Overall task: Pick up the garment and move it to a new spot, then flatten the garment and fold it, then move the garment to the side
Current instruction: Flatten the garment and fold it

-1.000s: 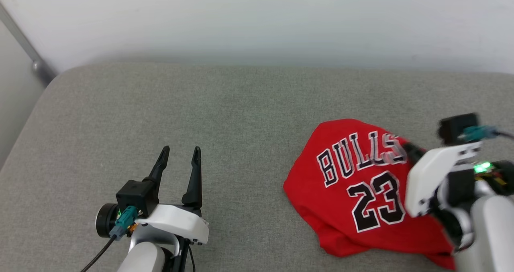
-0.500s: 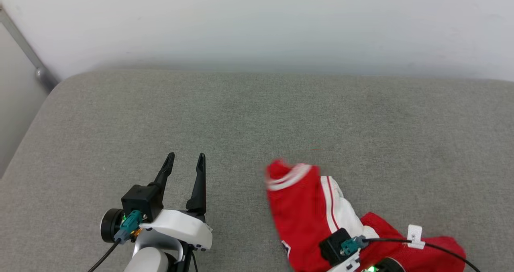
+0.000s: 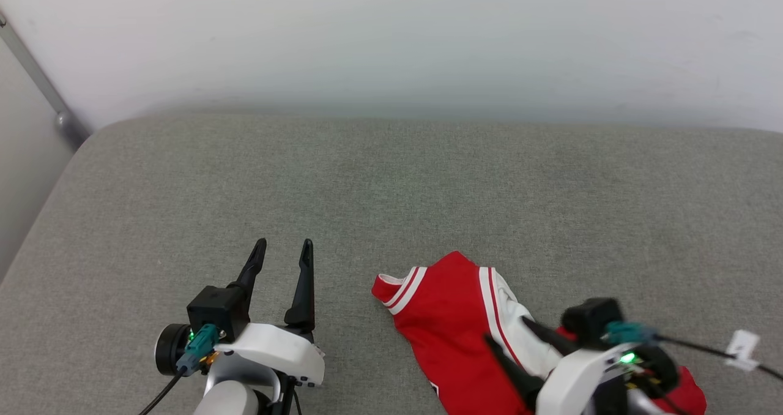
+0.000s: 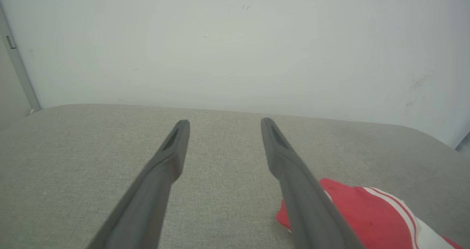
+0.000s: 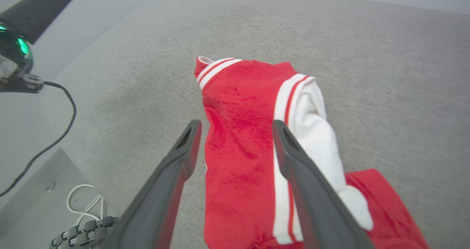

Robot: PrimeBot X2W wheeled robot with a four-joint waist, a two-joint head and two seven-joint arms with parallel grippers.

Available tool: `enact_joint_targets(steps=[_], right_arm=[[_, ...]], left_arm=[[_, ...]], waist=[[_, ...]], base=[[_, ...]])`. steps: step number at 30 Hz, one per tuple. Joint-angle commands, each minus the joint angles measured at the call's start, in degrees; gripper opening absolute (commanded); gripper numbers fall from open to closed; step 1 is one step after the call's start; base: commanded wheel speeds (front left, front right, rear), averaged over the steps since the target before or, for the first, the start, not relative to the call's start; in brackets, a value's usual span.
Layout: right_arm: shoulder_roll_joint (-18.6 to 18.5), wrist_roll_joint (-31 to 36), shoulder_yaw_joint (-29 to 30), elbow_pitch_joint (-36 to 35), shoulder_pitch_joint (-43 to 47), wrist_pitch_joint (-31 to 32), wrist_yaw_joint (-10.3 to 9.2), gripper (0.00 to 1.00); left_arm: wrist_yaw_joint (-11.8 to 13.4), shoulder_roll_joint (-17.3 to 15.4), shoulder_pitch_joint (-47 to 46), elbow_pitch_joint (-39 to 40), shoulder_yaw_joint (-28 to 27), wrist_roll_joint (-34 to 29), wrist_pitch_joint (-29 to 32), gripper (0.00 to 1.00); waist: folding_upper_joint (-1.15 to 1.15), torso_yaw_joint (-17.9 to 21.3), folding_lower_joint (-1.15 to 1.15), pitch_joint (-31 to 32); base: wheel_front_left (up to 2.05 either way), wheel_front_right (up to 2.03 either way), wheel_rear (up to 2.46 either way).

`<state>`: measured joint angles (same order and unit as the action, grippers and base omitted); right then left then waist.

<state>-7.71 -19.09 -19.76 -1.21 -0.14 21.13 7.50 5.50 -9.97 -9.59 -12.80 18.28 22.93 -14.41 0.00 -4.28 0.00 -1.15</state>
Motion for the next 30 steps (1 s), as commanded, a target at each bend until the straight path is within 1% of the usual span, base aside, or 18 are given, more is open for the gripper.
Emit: enact_joint_targets(steps=[1, 2, 4, 6, 10, 14, 15, 16, 17, 21, 24, 27, 30], right_arm=[[-0.4, 0.5, 2.0, 0.2, -1.0, 0.9, -0.02, 1.00], [-0.4, 0.7, 3.5, 0.6, -1.0, 2.0, -0.01, 1.00], [-1.4, 1.9, 6.2, 1.8, -1.1, 5.2, -0.02, 1.00], [-2.2, 1.9, 7.8, 2.9, -1.7, 8.7, -0.01, 1.00], [-3.8, 1.8, 7.8, 4.5, -2.7, 13.1, -0.02, 1.00], [-4.1, 0.8, 7.2, 6.4, -3.7, 16.2, -0.02, 1.00], [-4.0, 0.3, 7.0, 6.7, -3.9, 16.7, -0.02, 0.69], [-4.2, 0.2, 6.8, 6.8, -4.2, 17.1, -0.02, 0.29], [-4.4, -0.1, 6.6, 6.9, -4.6, 17.5, -0.02, 0.00], [-5.5, -0.9, 4.8, 6.5, -6.7, 19.4, -0.02, 0.00], [-6.9, -0.7, 3.9, 5.5, -9.5, 19.2, -0.03, 0.00], [-8.0, 0.9, 5.1, 4.7, -11.9, 17.2, -0.03, 0.00], [-8.4, 2.4, 8.3, 4.7, -13.5, 15.1, -0.02, 0.00]], left_arm=[[0.0, 0.2, 0.5, -0.1, 0.1, 0.1, -0.3, 1.00], [0.0, 0.3, 0.5, -0.1, 0.2, 0.1, -0.3, 1.00], [-0.1, 0.3, 0.6, -0.1, 0.4, 0.1, -0.4, 1.00], [-0.1, 0.5, 0.5, -0.1, 0.5, 0.2, -0.4, 1.00], [-0.4, 0.6, 0.1, -0.2, 0.7, 0.3, -0.5, 1.00], [-0.7, 0.8, -0.6, -0.5, 0.8, 0.3, -0.5, 1.00], [-0.7, 0.8, -0.7, -0.5, 0.8, 0.3, -0.6, 1.00], [-0.8, 0.8, -0.8, -0.6, 0.8, 0.2, -0.6, 1.00], [-0.8, 0.8, -0.8, -0.7, 0.7, 0.3, -0.6, 1.00], [-0.8, 0.6, -1.0, -0.9, 0.4, 0.3, -0.7, 1.00], [-0.7, 0.7, -1.2, -1.1, 0.3, 0.1, -0.7, 1.00], [-0.8, 0.7, -1.1, -1.2, 0.2, 0.1, -0.8, 1.00], [-0.9, 0.8, -1.2, -1.3, 0.1, 0.1, -0.8, 1.00]], waist=[[0.00, 0.0, 0.00, 0.1], [0.00, -0.1, 0.00, 0.2], [0.00, -0.4, 0.00, 0.1], [0.00, -0.7, 0.00, 0.0], [0.00, -1.3, 0.00, -0.9], [0.00, -1.9, 0.00, -1.8], [0.00, -2.0, 0.00, -2.0], [0.00, -2.0, 0.00, -2.1], [0.00, -2.0, 0.00, -2.2], [0.00, -1.5, 0.00, -2.7], [0.00, -1.0, 0.00, -2.7], [0.00, -0.4, 0.00, -2.6], [0.00, -0.1, 0.00, -2.4]], base=[[0.00, 0.00, 0.00], [0.00, 0.00, 0.00], [0.00, 0.00, 0.00], [0.00, 0.00, 0.00], [0.00, 0.00, 0.00], [0.00, 0.00, 0.00], [0.00, 0.00, 0.00], [0.00, 0.00, 0.00], [0.00, 0.00, 0.00], [0.00, 0.00, 0.00], [0.00, 0.00, 0.00], [0.00, 0.00, 0.00], [0.00, 0.00, 0.00]])
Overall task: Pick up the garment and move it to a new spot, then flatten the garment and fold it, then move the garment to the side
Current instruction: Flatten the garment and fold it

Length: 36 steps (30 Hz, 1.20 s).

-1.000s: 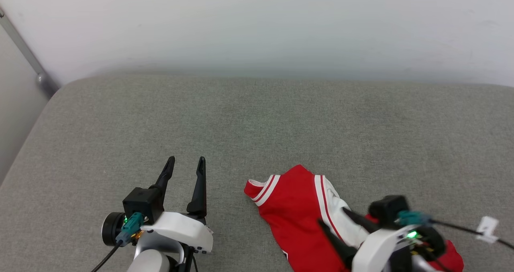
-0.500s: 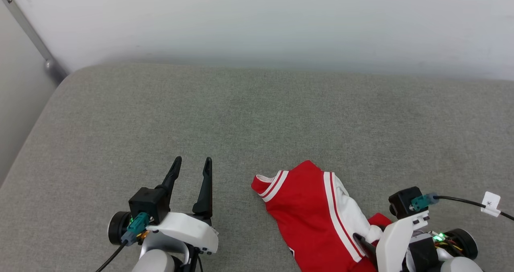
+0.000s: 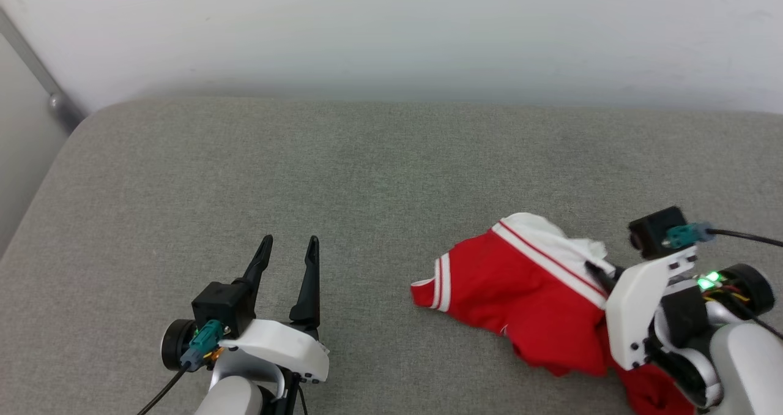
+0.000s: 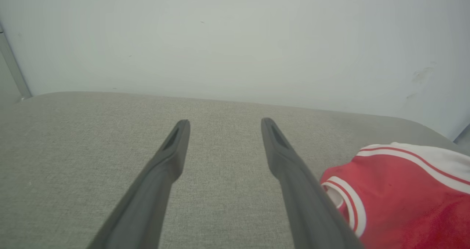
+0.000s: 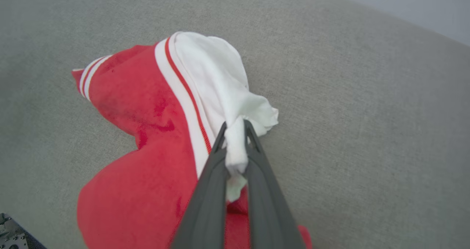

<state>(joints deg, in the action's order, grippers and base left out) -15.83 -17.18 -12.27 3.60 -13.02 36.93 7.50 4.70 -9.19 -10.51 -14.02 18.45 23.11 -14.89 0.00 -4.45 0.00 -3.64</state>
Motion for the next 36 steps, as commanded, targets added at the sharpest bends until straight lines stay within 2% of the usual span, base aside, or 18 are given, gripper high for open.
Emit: enact_joint_targets(steps=[1, 3, 7, 13, 14, 15, 16, 21, 26, 33, 36], right_arm=[[-0.1, 0.9, 2.7, -0.1, -0.9, -1.6, -0.03, 0.00], [0.1, 1.3, 4.7, 0.2, -0.8, -2.1, -0.03, 0.00], [2.0, 3.9, 14.2, 1.9, 2.5, -4.4, -0.03, 0.00], [6.4, 7.5, 27.0, 8.9, 8.3, -7.4, -0.03, 0.00], [7.4, 8.0, 28.5, 10.6, 9.2, -7.6, -0.03, 0.03], [8.1, 8.5, 29.6, 12.1, 9.9, -8.0, -0.02, 0.62], [8.7, 8.7, 30.5, 13.6, 10.2, -8.9, -0.02, 1.00], [11.2, 9.4, 33.0, 16.0, 8.9, -17.1, -0.02, 1.00], [12.4, 10.5, 33.7, 13.0, 8.2, -25.6, -0.02, 1.00], [13.0, 10.8, 29.3, 5.6, 10.2, -32.3, -0.02, 1.00], [13.0, 10.4, 26.0, 3.4, 11.7, -32.4, -0.02, 1.00]], left_arm=[[-0.2, 0.0, -0.3, -0.1, -0.1, -0.1, -0.3, 1.00], [-0.2, 0.0, -0.3, -0.1, -0.2, -0.1, -0.4, 1.00], [-0.2, 0.1, -0.3, -0.1, -0.3, -0.1, -0.4, 1.00], [-0.4, 0.1, 0.1, -0.4, -0.2, -0.1, -0.3, 1.00], [-0.4, 0.0, 0.1, -0.4, -0.2, -0.1, -0.3, 1.00], [-0.4, 0.0, 0.1, -0.4, -0.2, -0.1, -0.3, 1.00], [-0.4, -0.1, 0.1, -0.5, -0.2, -0.1, -0.3, 1.00], [-0.4, -0.5, -0.3, -0.5, -0.1, -0.3, -0.3, 1.00], [-0.1, -1.0, 0.3, -0.6, 0.1, -0.2, -0.1, 1.00], [0.2, -1.4, 1.6, -0.6, 0.5, 0.0, 0.4, 1.00], [0.5, -1.5, 2.2, -0.3, 0.8, 0.1, 0.8, 1.00]], waist=[[0.00, 0.2, 0.00, 0.1], [0.00, 0.3, 0.00, 0.1], [0.00, 0.5, 0.00, 0.0], [0.00, 0.8, 0.00, -0.1], [0.00, 1.0, 0.00, -0.1], [0.00, 1.1, 0.00, -0.1], [0.00, 1.2, 0.00, -0.1], [0.00, 1.8, 0.00, -0.2], [0.00, 2.2, 0.00, 0.7], [0.00, 2.5, 0.00, 2.7], [0.00, 2.6, 0.00, 3.6]], base=[[0.00, 0.00, 0.00], [0.00, 0.00, 0.00], [0.00, 0.00, 0.00], [0.00, 0.00, 0.00], [0.00, 0.00, 0.00], [0.00, 0.00, 0.00], [0.00, 0.00, 0.00], [0.00, 0.00, 0.00], [0.00, 0.00, 0.00], [0.00, 0.00, 0.00], [0.00, 0.00, 0.00]])
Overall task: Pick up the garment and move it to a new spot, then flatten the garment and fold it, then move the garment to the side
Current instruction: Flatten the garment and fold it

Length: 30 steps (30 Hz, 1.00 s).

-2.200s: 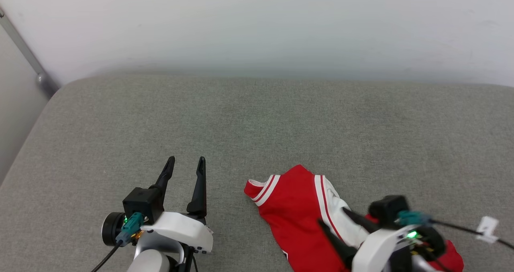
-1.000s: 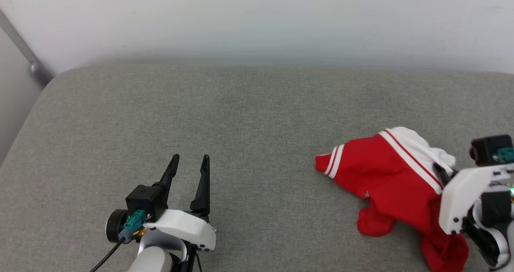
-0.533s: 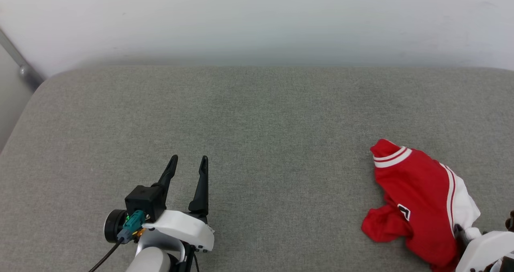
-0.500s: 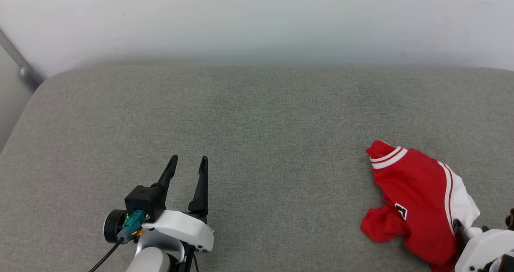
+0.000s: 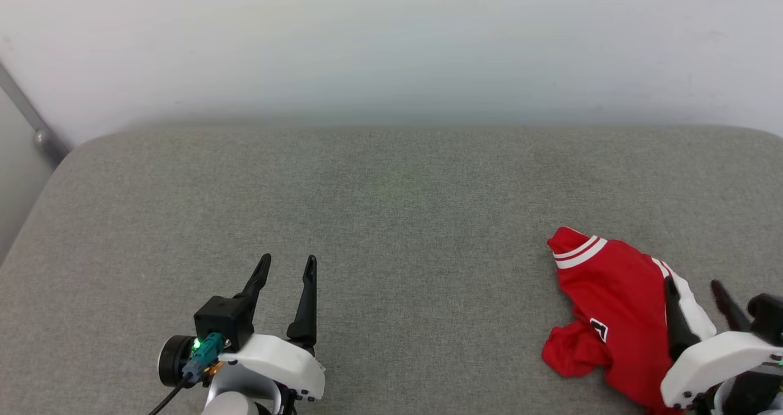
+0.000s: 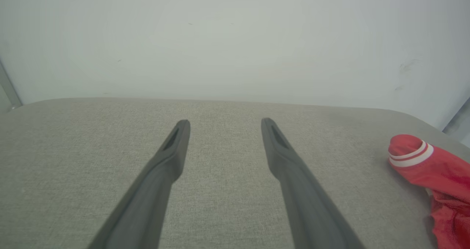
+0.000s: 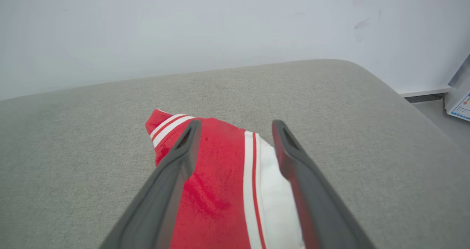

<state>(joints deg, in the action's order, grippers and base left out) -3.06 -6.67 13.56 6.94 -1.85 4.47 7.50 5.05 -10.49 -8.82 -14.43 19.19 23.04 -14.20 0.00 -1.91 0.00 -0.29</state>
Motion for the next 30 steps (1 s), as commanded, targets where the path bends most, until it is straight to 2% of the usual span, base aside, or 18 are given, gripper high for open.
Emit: enact_joint_targets(steps=[1, 4, 9, 14, 21, 28, 30], right_arm=[[0.2, -0.5, -1.1, -0.2, 1.3, 1.5, -0.02, 1.00], [-1.0, -2.4, -6.0, -0.9, 2.4, 8.2, -0.02, 1.00], [-6.0, -6.1, -13.3, -1.9, 2.2, 23.8, -0.03, 1.00], [-9.9, -7.7, -16.8, -1.4, 0.0, 34.0, -0.03, 1.00], [-11.8, -8.4, -18.8, 5.5, -4.0, 36.7, -0.02, 1.00], [-10.0, -9.7, -18.5, 16.6, -6.9, 35.1, -0.05, 1.00], [-9.5, -9.9, -19.0, 18.9, -7.6, 34.4, -0.04, 0.05]], left_arm=[[0.2, -0.2, 0.6, 0.2, 0.1, 0.2, 0.2, 1.00], [0.4, -0.4, 1.0, 0.6, 0.3, 0.2, 0.5, 1.00], [0.4, -0.4, 1.0, 0.9, 0.7, 0.1, 0.7, 1.00], [0.1, -0.2, 0.4, 1.3, 1.5, 0.0, 0.8, 1.00], [-0.1, -0.4, -1.2, 1.9, 2.0, -0.2, 0.6, 1.00], [-0.4, -0.4, -2.7, 1.3, 2.1, -0.1, 0.3, 1.00], [-0.4, -0.5, -2.9, 1.1, 2.0, 0.1, 0.3, 1.00]], waist=[[0.00, 0.0, 0.00, 0.4], [0.00, 0.0, 0.00, 0.8], [0.00, -0.2, 0.00, 1.0], [0.00, -1.4, 0.00, 0.3], [0.00, -3.6, 0.00, -2.9], [0.00, -4.7, 0.00, -5.0], [0.00, -4.8, 0.00, -5.1]], base=[[0.00, 0.00, 0.00], [0.00, 0.00, 0.00], [0.00, 0.00, 0.00], [0.00, 0.00, 0.00], [0.00, 0.00, 0.00], [0.00, 0.00, 0.00], [0.00, 0.00, 0.00]])
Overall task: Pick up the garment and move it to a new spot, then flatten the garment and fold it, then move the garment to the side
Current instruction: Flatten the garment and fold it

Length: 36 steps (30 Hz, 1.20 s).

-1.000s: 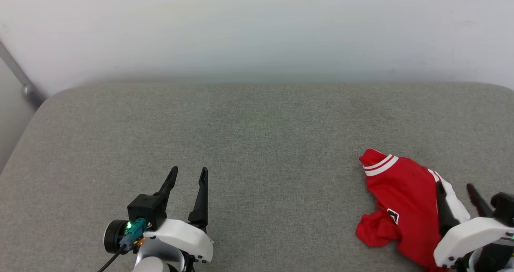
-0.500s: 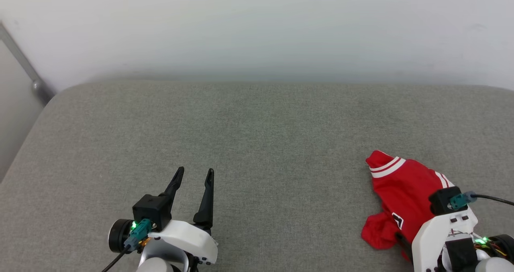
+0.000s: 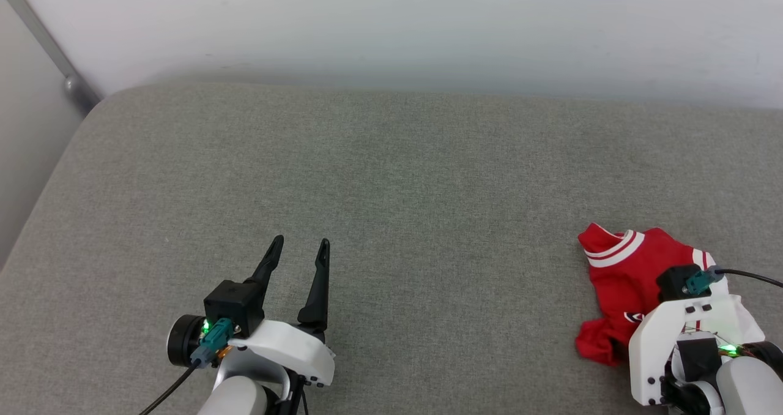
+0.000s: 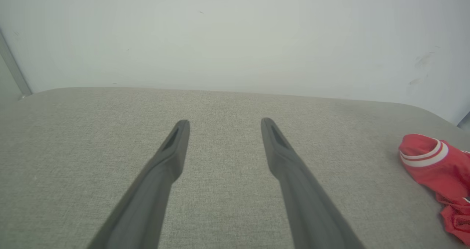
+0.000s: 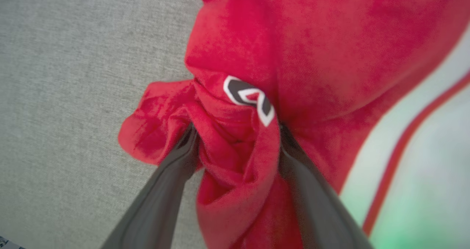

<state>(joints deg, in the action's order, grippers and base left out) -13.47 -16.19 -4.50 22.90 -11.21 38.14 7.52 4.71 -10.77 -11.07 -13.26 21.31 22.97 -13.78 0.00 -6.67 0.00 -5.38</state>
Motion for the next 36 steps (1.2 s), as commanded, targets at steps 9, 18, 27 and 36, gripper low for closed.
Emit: enact_joint_targets(steps=[9, 18, 27, 36], right_arm=[[2.6, -1.2, -5.5, 0.0, -3.7, -9.0, 0.04, 0.00], [6.5, -4.5, -15.8, -7.9, -6.2, -14.7, -0.03, 0.00], [8.4, -7.5, -24.8, -2.5, -2.7, -16.2, -0.04, 1.00], [9.0, -7.3, -23.2, -4.5, -0.6, -28.2, -0.04, 1.00]], left_arm=[[0.2, 0.0, -0.6, -1.0, 0.0, 0.4, -0.5, 1.00], [0.3, 0.1, -0.5, -1.2, 0.4, 0.7, -0.6, 1.00], [-0.2, 0.8, -1.2, -1.7, 1.3, 0.9, -0.7, 1.00], [0.2, 0.3, -0.2, -2.4, 1.0, 1.3, -1.0, 1.00]], waist=[[0.00, 0.9, 0.00, 1.2], [0.00, 1.7, 0.00, 1.9], [0.00, 0.6, 0.00, 1.1], [0.00, 0.7, 0.00, 2.0]], base=[[0.00, 0.00, 0.00], [0.00, 0.00, 0.00], [0.00, 0.00, 0.00], [0.00, 0.00, 0.00]])
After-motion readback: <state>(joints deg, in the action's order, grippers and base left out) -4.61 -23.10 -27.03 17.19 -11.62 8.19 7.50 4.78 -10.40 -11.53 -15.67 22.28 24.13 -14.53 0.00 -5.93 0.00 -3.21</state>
